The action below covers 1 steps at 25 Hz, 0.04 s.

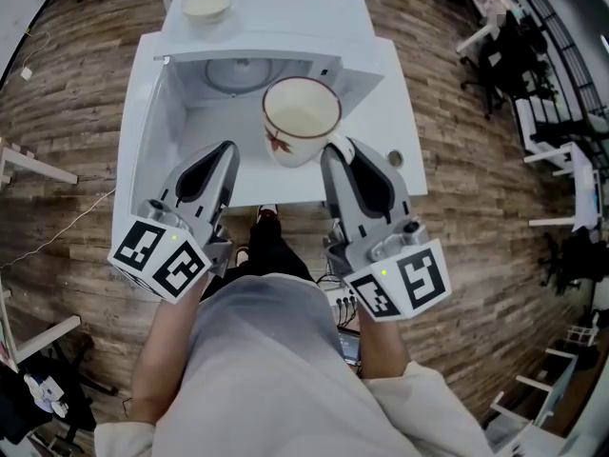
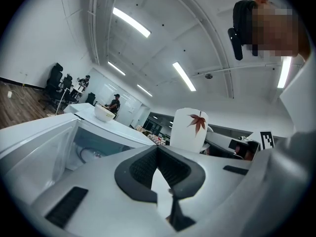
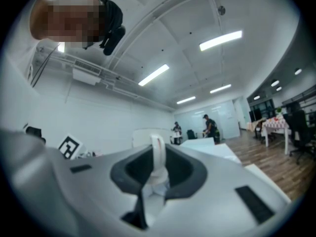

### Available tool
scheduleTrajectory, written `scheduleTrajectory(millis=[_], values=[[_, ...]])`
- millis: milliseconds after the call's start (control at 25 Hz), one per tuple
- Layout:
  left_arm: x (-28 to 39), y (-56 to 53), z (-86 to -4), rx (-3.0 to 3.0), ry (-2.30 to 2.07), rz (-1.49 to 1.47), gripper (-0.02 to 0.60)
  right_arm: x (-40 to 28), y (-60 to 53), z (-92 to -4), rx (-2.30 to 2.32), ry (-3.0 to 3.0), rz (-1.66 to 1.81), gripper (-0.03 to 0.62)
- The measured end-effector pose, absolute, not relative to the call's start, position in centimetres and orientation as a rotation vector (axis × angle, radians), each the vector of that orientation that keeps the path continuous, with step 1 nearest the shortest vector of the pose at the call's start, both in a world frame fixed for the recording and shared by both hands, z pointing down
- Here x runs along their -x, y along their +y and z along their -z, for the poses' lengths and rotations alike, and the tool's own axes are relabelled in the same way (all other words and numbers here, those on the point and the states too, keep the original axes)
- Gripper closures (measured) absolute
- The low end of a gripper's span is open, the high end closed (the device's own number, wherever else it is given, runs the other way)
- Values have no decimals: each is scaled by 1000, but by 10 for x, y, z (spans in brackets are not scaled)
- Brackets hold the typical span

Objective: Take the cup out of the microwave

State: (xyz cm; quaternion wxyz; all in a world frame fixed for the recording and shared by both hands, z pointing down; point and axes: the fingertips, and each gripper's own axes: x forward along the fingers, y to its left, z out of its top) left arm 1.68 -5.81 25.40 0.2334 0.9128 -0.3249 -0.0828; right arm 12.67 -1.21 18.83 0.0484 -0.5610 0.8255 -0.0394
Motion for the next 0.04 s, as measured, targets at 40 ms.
scheduleTrajectory(millis=[40], values=[[-17,-58,-254,-2506,-891,229,574,-126,-12,-188,1710,2516,120,522]])
